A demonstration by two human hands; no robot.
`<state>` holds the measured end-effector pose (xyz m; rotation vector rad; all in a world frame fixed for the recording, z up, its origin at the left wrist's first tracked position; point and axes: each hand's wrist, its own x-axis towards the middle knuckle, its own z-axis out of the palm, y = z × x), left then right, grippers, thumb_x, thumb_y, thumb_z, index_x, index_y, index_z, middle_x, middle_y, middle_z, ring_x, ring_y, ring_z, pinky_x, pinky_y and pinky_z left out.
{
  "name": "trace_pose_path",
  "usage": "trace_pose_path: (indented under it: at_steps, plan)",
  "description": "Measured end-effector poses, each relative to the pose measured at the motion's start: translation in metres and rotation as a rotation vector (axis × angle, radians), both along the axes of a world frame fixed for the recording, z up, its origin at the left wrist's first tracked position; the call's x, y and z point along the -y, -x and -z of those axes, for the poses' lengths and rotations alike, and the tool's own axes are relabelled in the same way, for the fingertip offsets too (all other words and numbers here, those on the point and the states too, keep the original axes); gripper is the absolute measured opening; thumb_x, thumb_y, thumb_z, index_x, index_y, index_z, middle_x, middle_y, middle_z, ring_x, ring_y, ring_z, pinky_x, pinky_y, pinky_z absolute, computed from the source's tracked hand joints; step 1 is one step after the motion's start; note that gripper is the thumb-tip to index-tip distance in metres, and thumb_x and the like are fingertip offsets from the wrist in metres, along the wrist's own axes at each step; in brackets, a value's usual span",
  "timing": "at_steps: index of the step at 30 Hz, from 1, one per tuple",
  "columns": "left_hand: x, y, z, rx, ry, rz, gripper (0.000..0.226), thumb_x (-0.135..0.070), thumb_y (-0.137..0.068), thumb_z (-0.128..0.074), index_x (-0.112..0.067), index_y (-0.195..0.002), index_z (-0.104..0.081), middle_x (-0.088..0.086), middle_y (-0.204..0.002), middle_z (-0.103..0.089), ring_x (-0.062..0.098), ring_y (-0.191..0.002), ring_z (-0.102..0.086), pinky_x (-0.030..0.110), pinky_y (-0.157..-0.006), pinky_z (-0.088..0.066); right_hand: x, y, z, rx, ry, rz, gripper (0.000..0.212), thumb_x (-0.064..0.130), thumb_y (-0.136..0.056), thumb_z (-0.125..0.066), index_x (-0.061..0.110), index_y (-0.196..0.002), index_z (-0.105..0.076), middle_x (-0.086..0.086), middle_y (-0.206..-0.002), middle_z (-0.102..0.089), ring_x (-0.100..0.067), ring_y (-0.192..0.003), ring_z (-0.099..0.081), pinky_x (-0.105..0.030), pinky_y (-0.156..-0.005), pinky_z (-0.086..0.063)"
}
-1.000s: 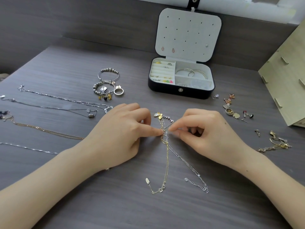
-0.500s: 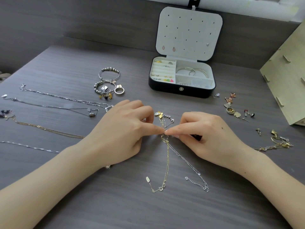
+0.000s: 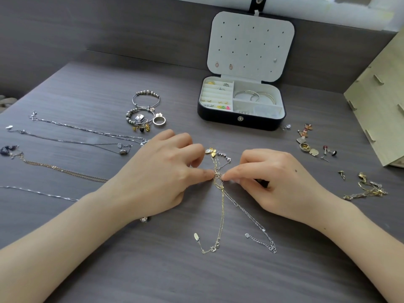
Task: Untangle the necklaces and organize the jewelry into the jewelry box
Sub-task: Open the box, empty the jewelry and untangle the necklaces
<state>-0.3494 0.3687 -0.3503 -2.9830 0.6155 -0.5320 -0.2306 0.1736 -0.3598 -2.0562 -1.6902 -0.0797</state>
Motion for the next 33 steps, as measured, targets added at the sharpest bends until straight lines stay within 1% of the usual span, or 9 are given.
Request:
trace_pose_path:
  at_steps: [5,10,15,19,22,24,29,33]
  plan:
    - [0.0004,0.0004,-0.0005,0.005,0.004,0.012,0.049,-0.008,-0.068,-0.033,-0.021,-0.092,-0.074,0.004,-0.075,-0.059,0.027,-0.063,-0.053,0.033,-0.053,-0.039,0.0006,0.0005,-0.0028,-0.009,0.021,-0.006,0.027,0.000,-0.073,-0.059,0.020,-0.083,-0.073,0.007,-0.067,-0.054,-0.010,-0.059,-0.043,-0.023,-0.053,-0.034]
    - [-0.0007,0.0023,-0.0003,0.007,0.000,0.014,0.048,-0.008,-0.068,-0.033,-0.020,-0.091,-0.074,0.005,-0.076,-0.059,0.027,-0.064,-0.053,0.034,-0.054,-0.039,0.0009,0.0001,-0.0042,-0.029,0.032,-0.005,0.028,-0.002,-0.072,-0.058,0.020,-0.082,-0.073,0.015,-0.070,-0.046,-0.004,-0.060,-0.038,-0.017,-0.056,-0.030]
    - [0.0003,0.0033,-0.0016,0.001,0.030,-0.001,0.049,-0.008,-0.064,-0.032,-0.020,-0.088,-0.074,0.004,-0.076,-0.059,0.026,-0.063,-0.051,0.032,-0.054,-0.037,0.0008,0.0005,-0.0045,-0.028,0.039,-0.008,0.028,-0.003,-0.071,-0.058,0.019,-0.082,-0.072,0.016,-0.070,-0.045,-0.004,-0.060,-0.037,-0.013,-0.057,-0.028]
    - [0.0032,0.0014,0.0016,-0.012,0.098,-0.026,0.056,-0.007,-0.065,-0.031,-0.024,-0.100,-0.072,0.002,-0.080,-0.058,0.025,-0.064,-0.049,0.029,-0.056,-0.034,0.0004,0.0004,-0.0040,-0.039,0.027,-0.010,0.028,-0.002,-0.071,-0.058,0.019,-0.083,-0.072,0.012,-0.070,-0.052,-0.006,-0.059,-0.042,-0.016,-0.055,-0.031]
    - [0.0069,0.0002,0.0031,-0.046,0.124,-0.005,0.061,-0.009,-0.066,-0.028,-0.028,-0.104,-0.072,0.001,-0.080,-0.057,0.024,-0.064,-0.049,0.028,-0.056,-0.034,0.0004,0.0000,-0.0036,-0.051,0.019,-0.015,0.028,-0.002,-0.072,-0.057,0.019,-0.084,-0.072,0.008,-0.069,-0.056,-0.011,-0.058,-0.047,-0.021,-0.053,-0.034]
    - [0.0066,0.0002,0.0033,-0.061,0.132,0.007,0.062,-0.009,-0.066,-0.027,-0.029,-0.103,-0.072,0.002,-0.079,-0.057,0.024,-0.063,-0.049,0.029,-0.055,-0.035,0.0005,0.0001,-0.0040,-0.053,0.022,-0.013,0.028,-0.002,-0.072,-0.057,0.019,-0.084,-0.072,0.006,-0.068,-0.057,-0.013,-0.058,-0.048,-0.023,-0.053,-0.036]
    - [0.0031,0.0001,0.0004,-0.055,0.088,-0.008,0.060,-0.010,-0.062,-0.028,-0.028,-0.098,-0.073,0.002,-0.079,-0.058,0.024,-0.064,-0.050,0.027,-0.058,-0.030,-0.0005,0.0007,-0.0055,-0.050,0.048,-0.006,0.028,-0.003,-0.071,-0.055,0.018,-0.080,-0.070,0.010,-0.070,-0.053,-0.008,-0.059,-0.044,-0.015,-0.056,-0.030]
    - [0.0011,-0.0002,0.0010,-0.053,0.118,-0.030,0.057,-0.009,-0.062,-0.030,-0.026,-0.093,-0.074,0.002,-0.079,-0.057,0.024,-0.064,-0.049,0.027,-0.058,-0.030,-0.0004,0.0008,-0.0055,-0.052,0.056,-0.005,0.026,-0.003,-0.070,-0.055,0.017,-0.078,-0.070,0.010,-0.070,-0.054,-0.007,-0.060,-0.042,-0.012,-0.057,-0.029]
